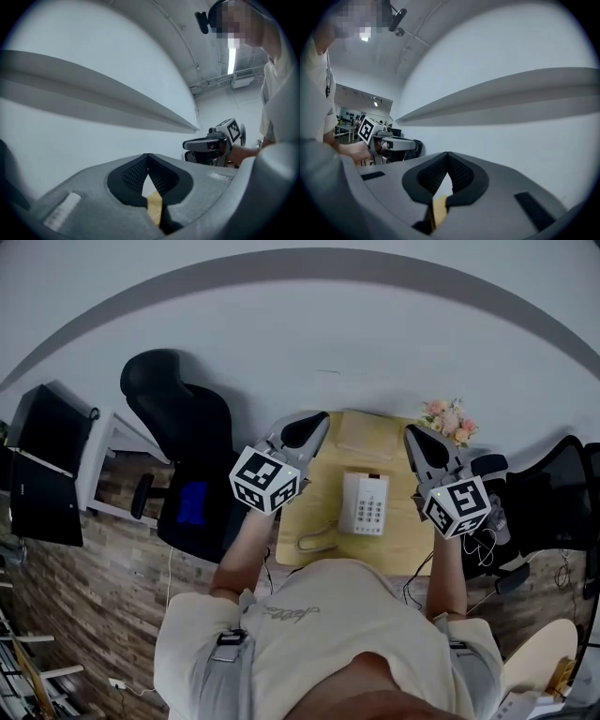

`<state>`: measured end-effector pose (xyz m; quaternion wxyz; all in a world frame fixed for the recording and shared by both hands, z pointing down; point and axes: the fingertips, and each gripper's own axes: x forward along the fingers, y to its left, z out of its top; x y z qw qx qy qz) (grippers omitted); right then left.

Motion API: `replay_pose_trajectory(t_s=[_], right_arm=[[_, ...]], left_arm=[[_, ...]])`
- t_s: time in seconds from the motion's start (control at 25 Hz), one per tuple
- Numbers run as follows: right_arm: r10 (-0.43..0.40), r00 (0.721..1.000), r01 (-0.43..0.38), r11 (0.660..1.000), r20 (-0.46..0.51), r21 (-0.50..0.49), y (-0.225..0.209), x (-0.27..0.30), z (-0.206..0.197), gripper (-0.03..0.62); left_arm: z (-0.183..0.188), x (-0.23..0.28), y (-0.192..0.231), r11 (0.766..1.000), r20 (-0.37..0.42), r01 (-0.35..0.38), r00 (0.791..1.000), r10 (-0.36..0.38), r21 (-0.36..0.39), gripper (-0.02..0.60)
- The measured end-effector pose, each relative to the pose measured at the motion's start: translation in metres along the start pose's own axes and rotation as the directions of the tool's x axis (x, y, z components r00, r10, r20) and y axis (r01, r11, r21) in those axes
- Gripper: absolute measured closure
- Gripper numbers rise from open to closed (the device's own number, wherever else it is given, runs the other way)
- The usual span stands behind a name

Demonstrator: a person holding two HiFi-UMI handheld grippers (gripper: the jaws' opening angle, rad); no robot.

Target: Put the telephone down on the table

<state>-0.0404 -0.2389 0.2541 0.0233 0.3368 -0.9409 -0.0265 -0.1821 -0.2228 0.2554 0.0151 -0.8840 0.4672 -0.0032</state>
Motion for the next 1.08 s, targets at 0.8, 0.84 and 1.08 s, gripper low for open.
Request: replay_pose_trajectory(t_s=[0.8,0.84,1.08], right_arm=[[0.001,0.999,-0.002,1.000,-0.039,-0.009,0.017,0.003,-0.015,0.592],[0.000,0.999,-0.001,1.000,-0.039,-0.011,0.017,0.002,-0.015,0.592],[-0.006,0.999,0.005,1.000,-0.046,-0.018,0.020,0.004,-0.016,0.592]], left_arm=[[-0.019,-0.010,0.002,0.999,-0.030,0.018,0.999,-0.018,-0.031,0.565],[-0.019,-0.010,0.003,0.999,-0.030,0.017,0.999,-0.018,-0.030,0.565],[-0.018,-0.014,0.004,0.999,-0.026,0.024,0.999,-0.024,-0.028,0.565]])
